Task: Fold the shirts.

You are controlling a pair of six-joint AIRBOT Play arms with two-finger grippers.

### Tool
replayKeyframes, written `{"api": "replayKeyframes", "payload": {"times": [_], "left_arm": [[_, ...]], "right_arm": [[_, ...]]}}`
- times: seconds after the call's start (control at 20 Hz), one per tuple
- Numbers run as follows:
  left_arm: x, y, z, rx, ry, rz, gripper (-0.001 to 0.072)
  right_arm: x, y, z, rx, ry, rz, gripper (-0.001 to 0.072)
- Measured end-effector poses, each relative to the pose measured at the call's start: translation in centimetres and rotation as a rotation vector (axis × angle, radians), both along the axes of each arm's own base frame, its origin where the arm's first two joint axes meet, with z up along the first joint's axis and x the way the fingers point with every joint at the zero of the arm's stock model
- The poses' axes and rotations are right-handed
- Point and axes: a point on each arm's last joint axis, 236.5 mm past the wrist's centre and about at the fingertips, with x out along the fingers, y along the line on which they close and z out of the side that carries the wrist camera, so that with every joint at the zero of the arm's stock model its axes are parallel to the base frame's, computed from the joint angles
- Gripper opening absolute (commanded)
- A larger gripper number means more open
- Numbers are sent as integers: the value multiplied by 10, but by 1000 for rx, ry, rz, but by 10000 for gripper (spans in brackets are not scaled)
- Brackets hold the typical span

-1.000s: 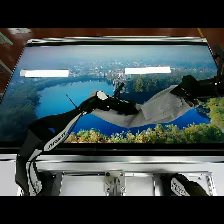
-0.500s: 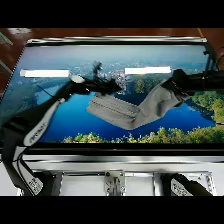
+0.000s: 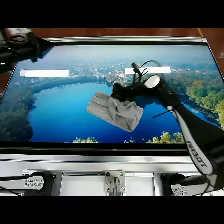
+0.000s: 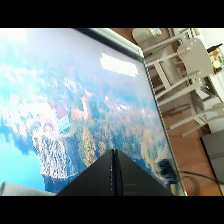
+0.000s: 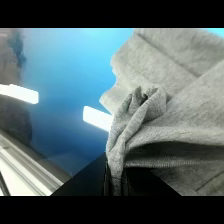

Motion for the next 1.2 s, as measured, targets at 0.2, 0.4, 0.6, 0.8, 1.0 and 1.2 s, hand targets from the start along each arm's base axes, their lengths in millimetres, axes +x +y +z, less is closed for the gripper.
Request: {"api": "replayKeyframes", "payload": {"times": [0.2, 0.4, 0.6, 0.8, 1.0, 1.2], "left_arm": [[-25, 16, 20, 67, -33, -3, 35], [-35, 6, 10, 135, -16, -39, 35], [-39, -6, 0, 182, -3, -68, 36], [-41, -11, -4, 201, 3, -82, 36], [-42, -13, -5, 205, 4, -88, 36], [-42, -13, -5, 207, 5, -87, 36]], "right_arm": [[5, 33, -37, 90, 97, -62, 624], [13, 9, -29, 122, 121, -68, 624], [4, -63, -10, 52, 150, -3, 624], [-22, -152, -14, -118, 244, 15, 624], [-58, -209, -54, -290, 389, -12, 624], [-65, -200, -96, -241, 455, -102, 622]]}}
